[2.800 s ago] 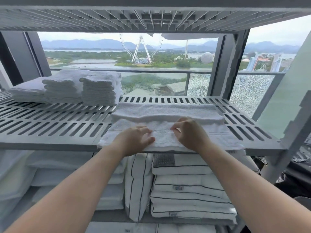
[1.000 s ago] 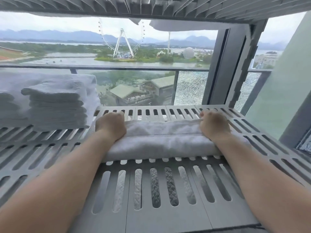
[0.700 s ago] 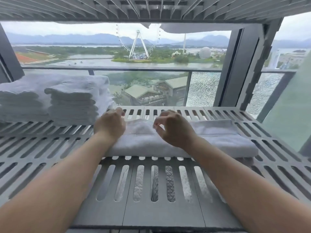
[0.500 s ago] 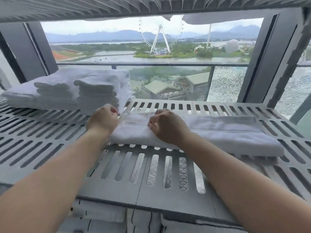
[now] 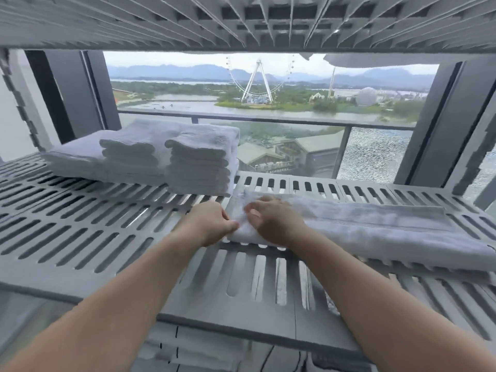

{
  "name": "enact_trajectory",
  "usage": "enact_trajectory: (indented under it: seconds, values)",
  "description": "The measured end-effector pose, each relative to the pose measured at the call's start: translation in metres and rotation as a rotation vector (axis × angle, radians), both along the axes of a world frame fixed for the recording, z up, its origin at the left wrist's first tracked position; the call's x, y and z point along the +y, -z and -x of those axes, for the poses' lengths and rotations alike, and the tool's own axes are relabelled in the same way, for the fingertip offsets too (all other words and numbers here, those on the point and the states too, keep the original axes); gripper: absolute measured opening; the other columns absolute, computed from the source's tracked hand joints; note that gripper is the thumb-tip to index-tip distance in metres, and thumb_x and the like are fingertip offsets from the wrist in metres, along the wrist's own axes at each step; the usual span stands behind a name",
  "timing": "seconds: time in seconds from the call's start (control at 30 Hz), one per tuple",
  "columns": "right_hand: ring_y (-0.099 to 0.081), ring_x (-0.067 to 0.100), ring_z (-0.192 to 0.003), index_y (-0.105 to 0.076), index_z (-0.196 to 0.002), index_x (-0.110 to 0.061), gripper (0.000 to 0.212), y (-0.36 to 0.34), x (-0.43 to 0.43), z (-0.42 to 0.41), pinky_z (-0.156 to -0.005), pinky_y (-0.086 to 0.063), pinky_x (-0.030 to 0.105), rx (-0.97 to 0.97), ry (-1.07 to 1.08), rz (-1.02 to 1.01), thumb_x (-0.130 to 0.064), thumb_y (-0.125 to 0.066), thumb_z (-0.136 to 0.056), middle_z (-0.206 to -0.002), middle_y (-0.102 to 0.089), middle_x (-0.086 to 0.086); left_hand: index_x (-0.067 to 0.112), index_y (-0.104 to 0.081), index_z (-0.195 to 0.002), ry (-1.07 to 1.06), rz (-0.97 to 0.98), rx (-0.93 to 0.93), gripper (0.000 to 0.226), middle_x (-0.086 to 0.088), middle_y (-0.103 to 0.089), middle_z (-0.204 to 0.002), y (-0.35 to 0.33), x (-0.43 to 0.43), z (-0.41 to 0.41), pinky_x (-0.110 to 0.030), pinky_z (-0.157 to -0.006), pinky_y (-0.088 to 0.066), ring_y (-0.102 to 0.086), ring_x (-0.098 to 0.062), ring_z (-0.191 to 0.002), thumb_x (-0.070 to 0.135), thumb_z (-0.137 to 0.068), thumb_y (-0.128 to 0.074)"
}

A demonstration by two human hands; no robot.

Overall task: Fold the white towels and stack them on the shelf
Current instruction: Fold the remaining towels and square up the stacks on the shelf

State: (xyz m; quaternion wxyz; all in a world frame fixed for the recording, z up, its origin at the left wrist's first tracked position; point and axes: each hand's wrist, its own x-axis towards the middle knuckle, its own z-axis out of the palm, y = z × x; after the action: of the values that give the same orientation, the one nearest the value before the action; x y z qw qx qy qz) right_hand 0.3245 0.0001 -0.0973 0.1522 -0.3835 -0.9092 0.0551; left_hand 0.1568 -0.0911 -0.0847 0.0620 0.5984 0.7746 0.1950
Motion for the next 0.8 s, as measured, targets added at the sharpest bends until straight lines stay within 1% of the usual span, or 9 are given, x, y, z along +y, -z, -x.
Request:
enact_trajectory:
  seconds: [0.1,0.2,0.3,0.37,0.47,0.57,0.63,0.73,0.8]
  values:
    - [-0.019,0.015,-0.152,-0.041,-0.150,-0.034,0.048,0.004,0.001,0.005,-0.124,-0.014,0.045,-0.102,-0.050,0.085,-0.046,-0.028,-0.105,-0.162,-0.028,-0.007,0.007,-0.065,-0.058,0.031,0.030,0.011,0.042,-0.005,-0.063,-0.055,-0.006,0.008,0.007,-0.034,-0.056,-0.046,-0.061,-0.023,-0.060,0.043,-0.078,-0.071]
    - [-0.014,0.009,-0.152,-0.037,-0.152,-0.034,0.048,0.004,0.000,0.004,-0.125,-0.010,0.038,-0.108,-0.059,0.113,-0.044,-0.029,-0.107,-0.163,-0.025,-0.011,0.007,-0.055,-0.054,0.014,-0.011,-0.005,0.047,-0.007,-0.060,-0.057,-0.009,0.021,0.015,-0.033,-0.056,-0.041,-0.058,-0.025,-0.062,0.042,-0.084,-0.064]
    - [-0.045,0.012,-0.139,-0.063,-0.135,-0.026,0.036,0.002,-0.011,0.002,-0.118,-0.031,0.033,0.105,-0.040,0.100,-0.032,-0.047,-0.103,-0.146,-0.054,-0.005,0.011,-0.056,-0.067,0.006,0.002,0.001,0.042,-0.017,-0.071,-0.092,-0.009,0.039,0.013,-0.034,-0.067,-0.044,-0.061,-0.032,-0.082,0.043,-0.093,-0.055]
    - [-0.068,0.015,-0.108,-0.078,-0.109,-0.020,0.023,-0.001,-0.018,-0.006,-0.099,-0.049,0.032,0.333,0.029,-0.030,-0.020,-0.060,-0.094,-0.114,-0.075,-0.003,0.010,-0.065,-0.096,-0.023,0.044,-0.012,0.046,-0.015,-0.068,-0.112,-0.008,0.050,0.006,-0.035,-0.075,-0.044,-0.062,-0.034,-0.101,0.054,-0.093,-0.050]
    - [-0.072,0.021,-0.087,-0.079,-0.098,-0.019,0.022,-0.012,-0.016,-0.028,-0.079,-0.055,0.030,0.413,0.272,-0.273,-0.014,-0.059,-0.091,-0.094,-0.078,-0.001,0.017,-0.063,-0.116,-0.065,0.134,0.117,0.070,-0.006,-0.065,-0.117,-0.007,0.058,-0.005,-0.035,-0.073,-0.040,-0.061,-0.031,-0.107,0.075,-0.081,-0.047]
    - [-0.067,0.028,-0.100,-0.073,-0.113,-0.017,0.030,-0.025,0.001,-0.061,-0.088,-0.053,0.037,0.203,0.543,-0.272,-0.025,-0.050,-0.096,-0.109,-0.074,0.007,0.023,-0.063,-0.111,-0.053,0.207,0.211,0.070,-0.001,-0.061,-0.104,-0.008,0.064,-0.012,-0.034,-0.066,-0.034,-0.058,-0.028,-0.098,0.082,-0.078,-0.044]
    - [-0.058,0.031,-0.117,-0.064,-0.126,-0.017,0.043,-0.020,0.012,-0.081,-0.101,-0.045,0.043,-0.003,0.674,-0.086,-0.042,-0.043,-0.098,-0.128,-0.065,0.011,0.023,-0.062,-0.112,-0.033,0.232,0.200,0.069,0.000,-0.061,-0.108,-0.008,0.069,-0.013,-0.035,-0.067,-0.033,-0.059,-0.027,-0.106,0.081,-0.080,-0.045]
    - [-0.021,0.028,-0.151,-0.032,-0.154,-0.027,0.068,0.000,0.020,-0.092,-0.122,-0.014,0.054,-0.125,0.698,0.184,-0.064,-0.025,-0.097,-0.163,-0.027,0.003,0.024,-0.062,-0.109,-0.025,0.204,0.189,0.065,0.001,-0.060,-0.107,-0.007,0.072,-0.012,-0.035,-0.065,-0.035,-0.060,-0.026,-0.106,0.079,-0.079,-0.049]
    - [-0.005,0.024,-0.154,-0.017,-0.158,-0.032,0.074,0.008,0.025,-0.090,-0.122,-0.002,0.054,-0.140,0.688,0.202,-0.070,-0.017,-0.095,-0.167,-0.011,-0.003,0.025,-0.056,-0.099,-0.024,0.189,0.152,0.056,0.001,-0.057,-0.101,-0.006,0.072,-0.010,-0.036,-0.069,-0.038,-0.057,-0.026,-0.099,0.077,-0.078,-0.053]
